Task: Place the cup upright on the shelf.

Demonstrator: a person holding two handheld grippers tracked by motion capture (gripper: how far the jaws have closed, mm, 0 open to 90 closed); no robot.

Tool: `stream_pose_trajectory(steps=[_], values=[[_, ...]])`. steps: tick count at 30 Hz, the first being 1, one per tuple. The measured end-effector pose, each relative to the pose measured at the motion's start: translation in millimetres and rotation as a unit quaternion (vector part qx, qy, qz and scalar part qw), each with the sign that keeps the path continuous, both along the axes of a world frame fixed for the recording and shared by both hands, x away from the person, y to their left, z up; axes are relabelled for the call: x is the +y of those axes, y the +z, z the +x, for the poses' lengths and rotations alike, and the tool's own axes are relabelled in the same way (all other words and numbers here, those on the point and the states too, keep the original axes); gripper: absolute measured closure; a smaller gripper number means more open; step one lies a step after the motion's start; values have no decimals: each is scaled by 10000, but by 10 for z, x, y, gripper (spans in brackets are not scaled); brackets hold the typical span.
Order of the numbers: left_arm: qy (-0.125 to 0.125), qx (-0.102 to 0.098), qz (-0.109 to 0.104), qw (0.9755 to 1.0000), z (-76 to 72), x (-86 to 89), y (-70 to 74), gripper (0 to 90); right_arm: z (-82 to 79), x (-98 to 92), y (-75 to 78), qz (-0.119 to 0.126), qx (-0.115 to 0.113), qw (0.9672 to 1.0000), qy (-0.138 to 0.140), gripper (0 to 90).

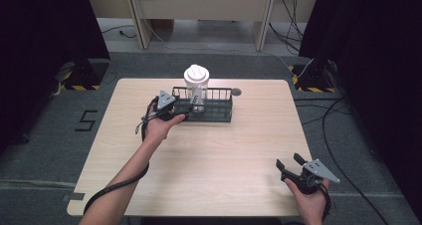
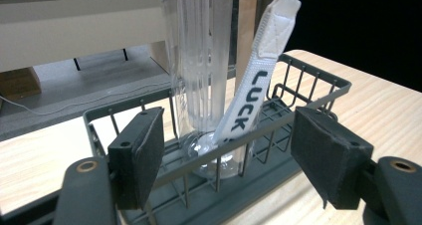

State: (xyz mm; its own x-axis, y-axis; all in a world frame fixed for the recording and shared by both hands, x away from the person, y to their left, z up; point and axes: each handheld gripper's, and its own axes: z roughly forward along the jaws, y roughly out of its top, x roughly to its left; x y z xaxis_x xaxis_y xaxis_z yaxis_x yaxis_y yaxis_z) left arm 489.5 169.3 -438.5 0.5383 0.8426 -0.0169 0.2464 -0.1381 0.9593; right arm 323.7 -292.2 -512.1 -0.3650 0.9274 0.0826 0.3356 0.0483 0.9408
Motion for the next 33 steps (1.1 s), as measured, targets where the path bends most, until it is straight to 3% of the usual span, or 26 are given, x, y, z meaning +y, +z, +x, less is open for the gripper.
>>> stream_pose_trajectory(steps=[13,28,33], values=[[28,-42,-62,10000,-367,316,-67,285,-4,7,0,-7,5,10000,-7,243],[272,101,-100,9995,-1080,849,-494,283,-4,17,0,-69,-13,10000,-3,243],[448,136,-142,9988,-1244,975,-609,277,-4,17,1,-92,-22,10000,-13,242]])
